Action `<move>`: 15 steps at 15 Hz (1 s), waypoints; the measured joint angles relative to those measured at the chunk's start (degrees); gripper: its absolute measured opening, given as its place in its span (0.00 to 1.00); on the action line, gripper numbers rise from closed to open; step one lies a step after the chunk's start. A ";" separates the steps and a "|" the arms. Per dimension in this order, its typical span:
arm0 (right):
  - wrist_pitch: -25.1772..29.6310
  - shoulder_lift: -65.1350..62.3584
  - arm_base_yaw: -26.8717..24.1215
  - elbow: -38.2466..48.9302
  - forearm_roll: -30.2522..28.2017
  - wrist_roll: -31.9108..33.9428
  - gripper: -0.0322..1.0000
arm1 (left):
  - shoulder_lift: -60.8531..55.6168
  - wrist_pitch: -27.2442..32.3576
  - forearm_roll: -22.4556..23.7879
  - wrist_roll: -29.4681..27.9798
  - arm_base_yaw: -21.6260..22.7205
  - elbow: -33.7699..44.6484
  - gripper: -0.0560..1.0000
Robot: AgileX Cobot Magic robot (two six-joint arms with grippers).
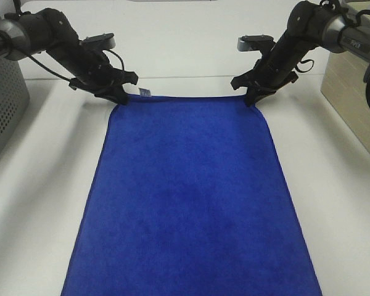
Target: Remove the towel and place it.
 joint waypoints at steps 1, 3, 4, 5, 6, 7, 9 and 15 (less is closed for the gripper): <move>-1.38 0.00 0.06 -0.69 -0.92 -0.52 0.05 | 0.00 -1.78 -0.11 0.74 -0.11 -0.17 0.06; -6.36 0.00 0.06 -1.38 -1.89 -2.41 0.05 | 0.17 -5.61 -0.11 2.01 -0.52 -0.17 0.06; -8.88 0.00 0.06 -1.38 -1.95 -3.38 0.05 | 0.17 -8.31 -0.17 2.41 -0.57 -0.17 0.06; -11.06 0.00 0.06 -1.38 -2.01 -4.35 0.05 | 0.17 -10.89 -0.17 2.58 -0.57 -0.17 0.06; -13.69 0.00 0.06 -1.38 -2.01 -4.70 0.05 | 0.29 -14.09 -0.23 3.09 -0.57 -0.17 0.06; -16.56 0.00 0.06 -1.38 -2.01 -4.93 0.05 | 0.29 -16.84 -0.23 4.18 -0.69 -0.17 0.06; -20.80 0.00 0.11 -1.38 -2.58 -5.39 0.05 | 0.34 -21.89 -0.17 7.28 -1.49 -0.17 0.06; -25.10 0.57 -0.06 -1.38 -5.04 -5.33 0.05 | 2.23 -30.08 0.23 10.26 -2.98 -0.23 0.06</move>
